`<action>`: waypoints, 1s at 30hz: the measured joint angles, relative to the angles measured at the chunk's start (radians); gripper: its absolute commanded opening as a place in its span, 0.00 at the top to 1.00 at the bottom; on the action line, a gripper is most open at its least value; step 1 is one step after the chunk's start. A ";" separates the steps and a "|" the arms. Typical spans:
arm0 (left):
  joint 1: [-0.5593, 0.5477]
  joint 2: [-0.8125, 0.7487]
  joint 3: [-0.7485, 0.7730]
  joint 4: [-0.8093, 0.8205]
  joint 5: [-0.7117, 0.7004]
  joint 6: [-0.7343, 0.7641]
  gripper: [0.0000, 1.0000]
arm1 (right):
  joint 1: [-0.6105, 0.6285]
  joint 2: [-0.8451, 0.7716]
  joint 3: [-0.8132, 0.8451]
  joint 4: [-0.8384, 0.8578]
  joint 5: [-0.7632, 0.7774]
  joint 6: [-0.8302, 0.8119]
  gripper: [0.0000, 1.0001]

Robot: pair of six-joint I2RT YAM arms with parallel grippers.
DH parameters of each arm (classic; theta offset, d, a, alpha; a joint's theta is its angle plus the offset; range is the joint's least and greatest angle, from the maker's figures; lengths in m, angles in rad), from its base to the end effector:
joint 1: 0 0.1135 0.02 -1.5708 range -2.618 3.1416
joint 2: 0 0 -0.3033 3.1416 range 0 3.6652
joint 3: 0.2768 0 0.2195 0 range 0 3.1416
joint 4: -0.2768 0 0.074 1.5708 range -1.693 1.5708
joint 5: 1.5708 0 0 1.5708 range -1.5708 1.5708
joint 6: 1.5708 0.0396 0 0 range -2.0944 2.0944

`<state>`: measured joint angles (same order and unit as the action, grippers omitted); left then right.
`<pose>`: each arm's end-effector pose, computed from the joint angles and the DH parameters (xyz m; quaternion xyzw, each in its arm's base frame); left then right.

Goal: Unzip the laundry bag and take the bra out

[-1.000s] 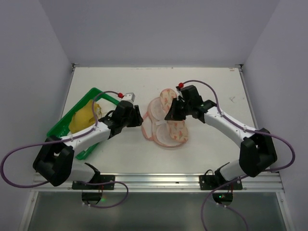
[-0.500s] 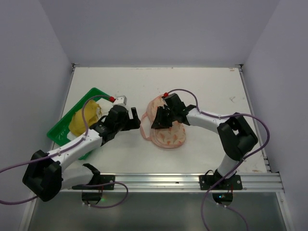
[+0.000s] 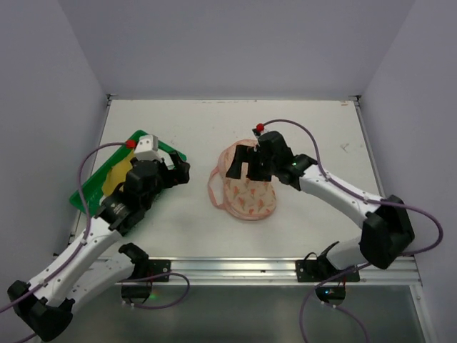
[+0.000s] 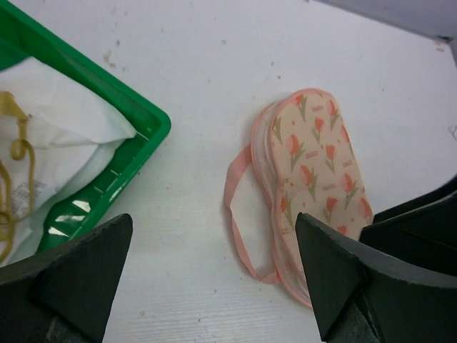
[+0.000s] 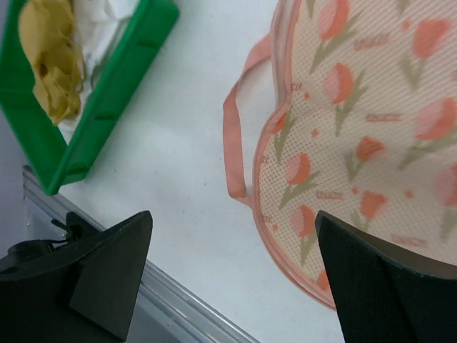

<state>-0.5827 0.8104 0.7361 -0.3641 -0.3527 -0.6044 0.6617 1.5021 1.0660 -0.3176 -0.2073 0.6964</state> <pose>0.1133 -0.0583 0.3302 -0.1031 0.8298 -0.1726 0.5206 0.2302 0.1896 0.3041 -0.0253 0.9133 0.3221 0.2479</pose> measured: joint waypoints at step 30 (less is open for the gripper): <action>0.000 -0.587 0.418 -0.633 -0.322 0.170 0.00 | -0.001 -1.384 -0.169 -0.477 0.782 -0.270 0.01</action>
<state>-0.5827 0.2234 1.1538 -0.9974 -0.6743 -0.4343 0.6609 0.1184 0.8974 -0.7944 0.5747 0.4263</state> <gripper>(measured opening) 0.997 0.985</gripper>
